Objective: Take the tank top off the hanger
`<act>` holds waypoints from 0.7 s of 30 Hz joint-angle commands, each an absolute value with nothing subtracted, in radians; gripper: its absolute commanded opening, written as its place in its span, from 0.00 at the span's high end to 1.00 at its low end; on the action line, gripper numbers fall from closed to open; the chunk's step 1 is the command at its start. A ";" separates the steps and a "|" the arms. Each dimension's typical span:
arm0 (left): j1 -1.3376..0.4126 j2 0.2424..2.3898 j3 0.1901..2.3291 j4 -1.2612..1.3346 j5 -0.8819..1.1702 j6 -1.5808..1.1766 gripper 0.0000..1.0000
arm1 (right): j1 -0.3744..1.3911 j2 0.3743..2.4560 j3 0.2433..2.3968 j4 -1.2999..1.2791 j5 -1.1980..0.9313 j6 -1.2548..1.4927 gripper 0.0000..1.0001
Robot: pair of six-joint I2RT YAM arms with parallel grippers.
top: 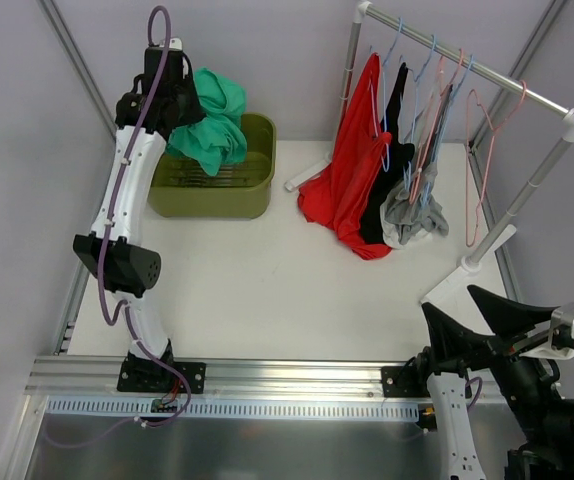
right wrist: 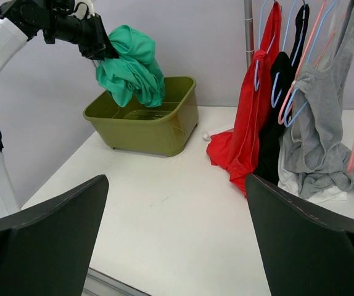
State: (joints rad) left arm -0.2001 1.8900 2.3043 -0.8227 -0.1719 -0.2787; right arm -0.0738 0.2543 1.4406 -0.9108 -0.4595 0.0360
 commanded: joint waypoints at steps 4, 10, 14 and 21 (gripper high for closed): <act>-0.161 1.908 2.304 -0.795 -0.086 -0.230 0.97 | -0.066 0.268 1.405 -0.828 -0.489 0.060 0.01; -0.146 1.876 2.255 -0.796 -0.115 -0.270 0.01 | -0.066 0.356 1.408 -0.815 -0.540 0.109 0.00; -0.146 1.760 2.266 -0.799 -0.083 -0.291 0.01 | -0.066 0.446 1.417 -0.772 -0.590 0.130 0.01; -0.146 1.367 1.985 -0.801 0.093 -0.388 0.01 | -0.066 0.679 1.523 -0.770 -0.509 0.092 0.00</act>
State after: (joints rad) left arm -0.1551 1.5776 2.0697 -0.8120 -0.0345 -0.3237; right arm -0.0719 0.5865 1.4555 -0.8196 -0.5472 0.1040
